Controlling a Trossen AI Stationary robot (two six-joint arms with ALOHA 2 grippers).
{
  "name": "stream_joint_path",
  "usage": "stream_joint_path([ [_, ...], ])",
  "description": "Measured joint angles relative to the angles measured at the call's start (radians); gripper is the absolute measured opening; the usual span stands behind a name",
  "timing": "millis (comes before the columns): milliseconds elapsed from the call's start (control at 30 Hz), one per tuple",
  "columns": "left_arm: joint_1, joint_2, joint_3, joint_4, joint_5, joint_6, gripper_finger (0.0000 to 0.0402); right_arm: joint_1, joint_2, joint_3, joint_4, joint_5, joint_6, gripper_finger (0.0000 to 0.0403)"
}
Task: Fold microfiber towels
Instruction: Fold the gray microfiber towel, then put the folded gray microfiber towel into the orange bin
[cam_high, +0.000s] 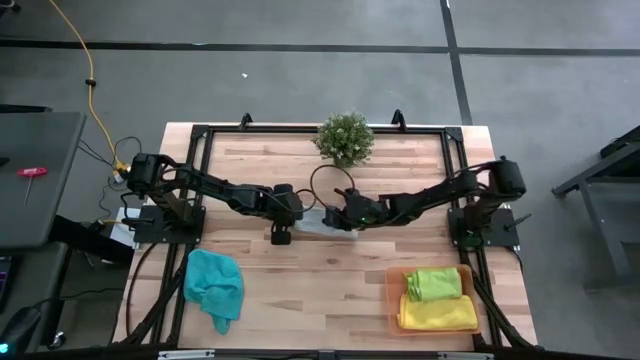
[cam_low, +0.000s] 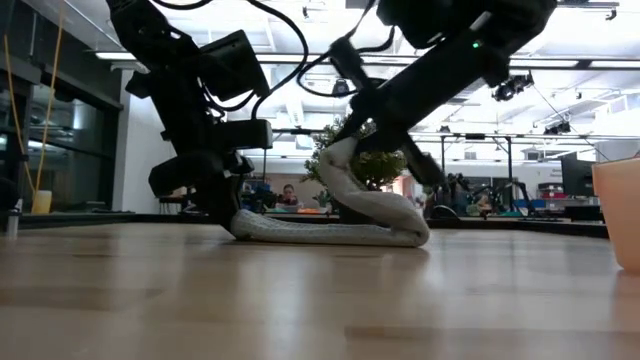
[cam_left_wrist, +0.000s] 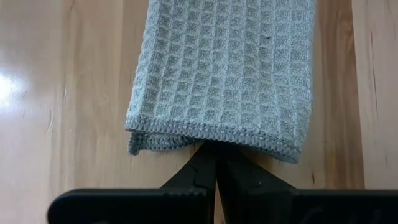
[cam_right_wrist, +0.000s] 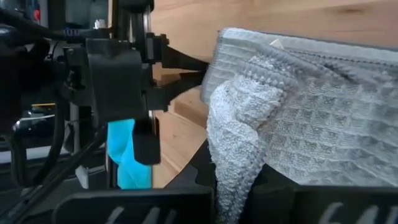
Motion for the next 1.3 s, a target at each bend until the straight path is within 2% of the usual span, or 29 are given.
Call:
stream_joint_path([
  [333, -0.001, 0.000, 0.000, 0.002, -0.007, 0.008, 0.0000, -0.017, 0.097, 0.075, 0.019, 0.013, 0.007, 0.0002],
  [567, 0.003, -0.028, -0.002, -0.005, -0.006, 0.008, 0.0000, -0.040, 0.098, 0.078, 0.024, -0.012, 0.005, 0.0032],
  [733, 0.025, -0.053, -0.002, -0.026, -0.021, 0.009, 0.0000, -0.051, 0.098, 0.078, 0.036, -0.017, -0.013, 0.0080],
  [1067, 0.031, -0.068, -0.002, -0.120, -0.031, 0.021, 0.0000, -0.053, 0.098, 0.078, 0.166, -0.043, -0.052, 0.0213],
  [1167, 0.033, -0.075, -0.001, -0.160, -0.034, 0.036, 0.0000, -0.057, 0.092, 0.078, 0.190, -0.056, -0.094, 0.0238],
  [1300, 0.050, -0.136, -0.001, -0.243, -0.036, 0.046, 0.0000, -0.082, 0.048, 0.079, 0.170, -0.113, -0.209, 0.0249],
])
